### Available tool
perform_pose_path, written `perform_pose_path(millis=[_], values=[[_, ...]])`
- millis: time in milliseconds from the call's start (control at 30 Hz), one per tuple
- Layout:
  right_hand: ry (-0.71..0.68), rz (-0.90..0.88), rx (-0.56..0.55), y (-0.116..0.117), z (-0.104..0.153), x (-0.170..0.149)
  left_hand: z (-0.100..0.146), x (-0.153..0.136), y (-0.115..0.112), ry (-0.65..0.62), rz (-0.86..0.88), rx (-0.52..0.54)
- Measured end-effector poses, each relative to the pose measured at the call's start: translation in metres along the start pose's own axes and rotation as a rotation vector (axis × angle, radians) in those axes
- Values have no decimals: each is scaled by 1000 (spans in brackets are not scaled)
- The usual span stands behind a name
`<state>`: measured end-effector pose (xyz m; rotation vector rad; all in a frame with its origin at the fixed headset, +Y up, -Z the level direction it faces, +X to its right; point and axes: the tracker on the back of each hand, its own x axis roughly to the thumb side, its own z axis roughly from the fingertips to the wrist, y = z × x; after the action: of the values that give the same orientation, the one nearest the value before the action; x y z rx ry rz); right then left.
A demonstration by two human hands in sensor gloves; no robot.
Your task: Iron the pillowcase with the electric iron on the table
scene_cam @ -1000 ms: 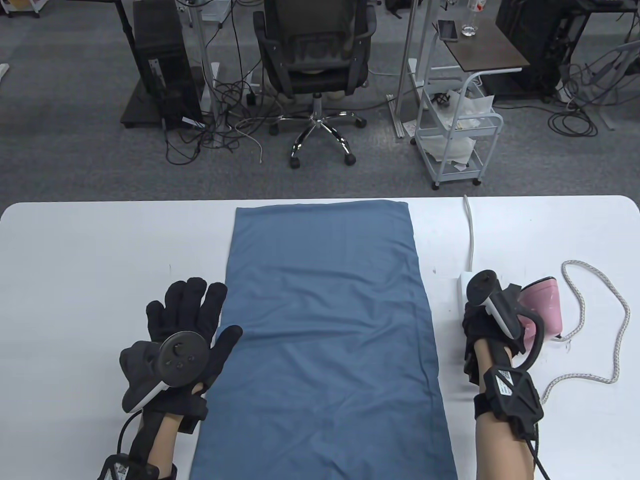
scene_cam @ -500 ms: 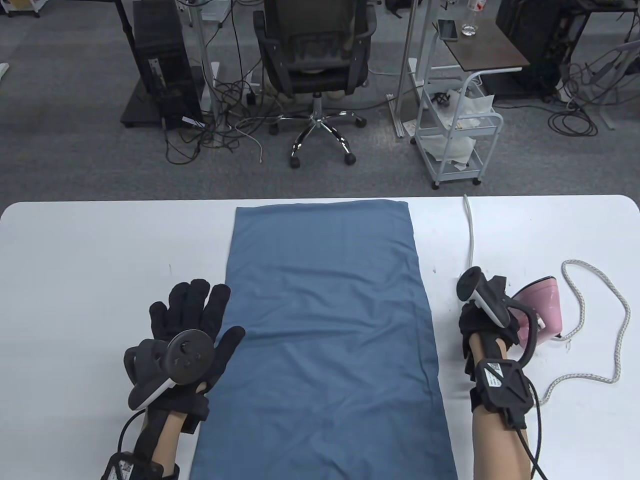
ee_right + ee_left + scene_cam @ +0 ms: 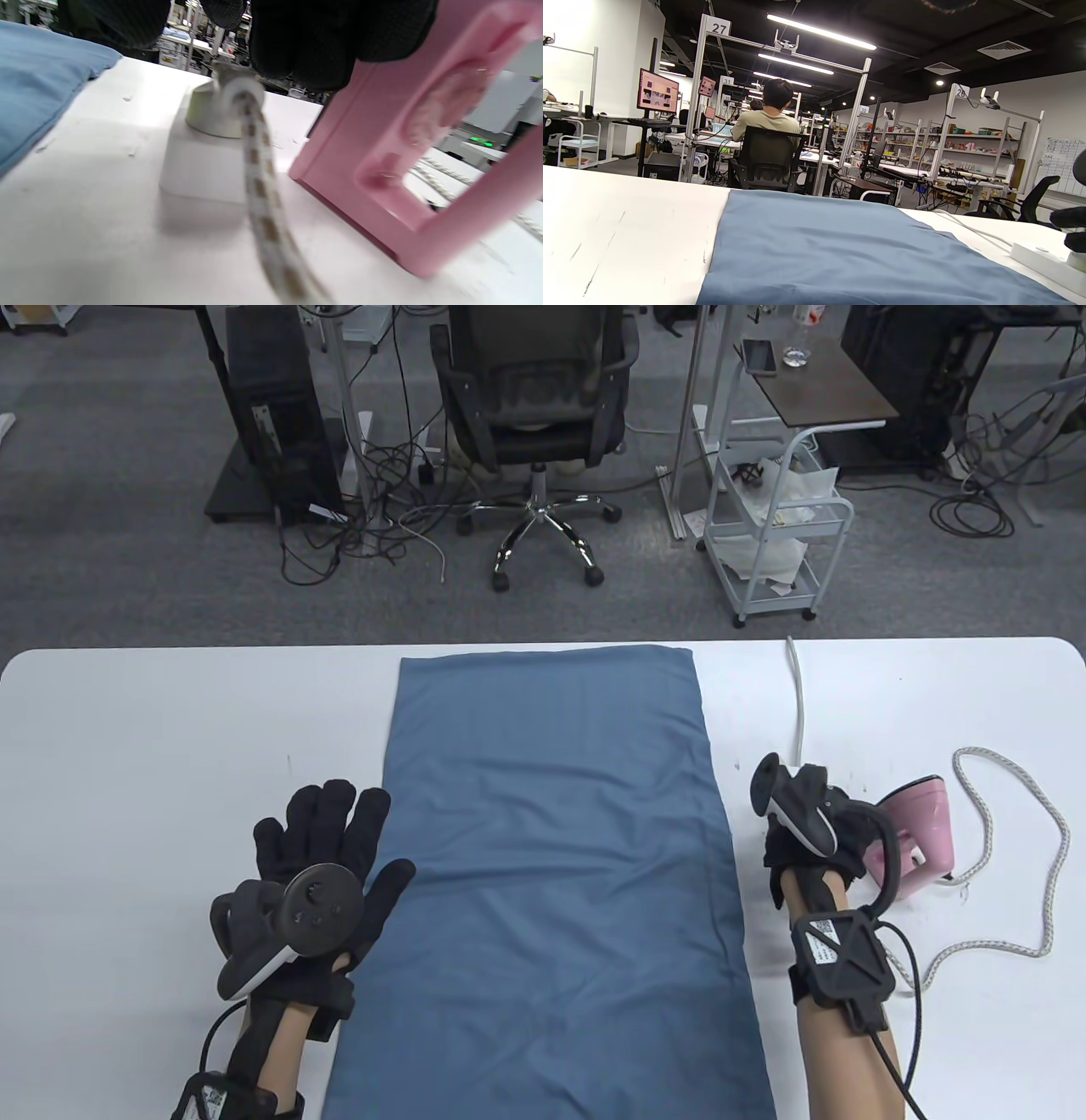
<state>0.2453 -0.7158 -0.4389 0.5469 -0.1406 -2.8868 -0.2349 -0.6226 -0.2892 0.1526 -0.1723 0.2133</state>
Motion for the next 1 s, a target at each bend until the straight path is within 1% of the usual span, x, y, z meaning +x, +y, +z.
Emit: perform_pose_path(millis=[33,67,200,300,333,400,467,533,633,733,800,867,933,1000], values=[[-36,-42,28,4,-4,2,0,0,-1,1,-7,-2],[-38,-67,49,8,-6,3,0,0,-1,2,-9,-4],[-42,-75,90,22,-16,6,-1,-1,-2,9,-11,-8],[-68,-129,111,31,-20,7,-1,-3,-2,16,-13,-6],[-67,-136,94,32,-20,7,-1,-3,-1,19,-12,-7],[-75,-121,68,32,-19,7,-1,-4,-2,22,-12,-9],[-96,-107,73,33,-19,7,-2,-4,-2,23,-12,-11],[-126,-63,73,34,-20,8,-2,-3,-3,22,-14,-15],[-181,59,38,34,-22,12,-1,-3,-4,21,-21,-17],[-172,57,18,34,-24,14,-2,-2,-5,21,-28,-20],[-191,59,52,32,-24,15,-3,-2,-6,22,-34,-25],[-205,70,110,30,-24,16,-3,-2,-6,22,-35,-27],[-196,47,108,31,-26,16,-3,-2,-6,21,-35,-28],[-201,68,91,31,-27,18,-3,-2,-6,22,-38,-28]])
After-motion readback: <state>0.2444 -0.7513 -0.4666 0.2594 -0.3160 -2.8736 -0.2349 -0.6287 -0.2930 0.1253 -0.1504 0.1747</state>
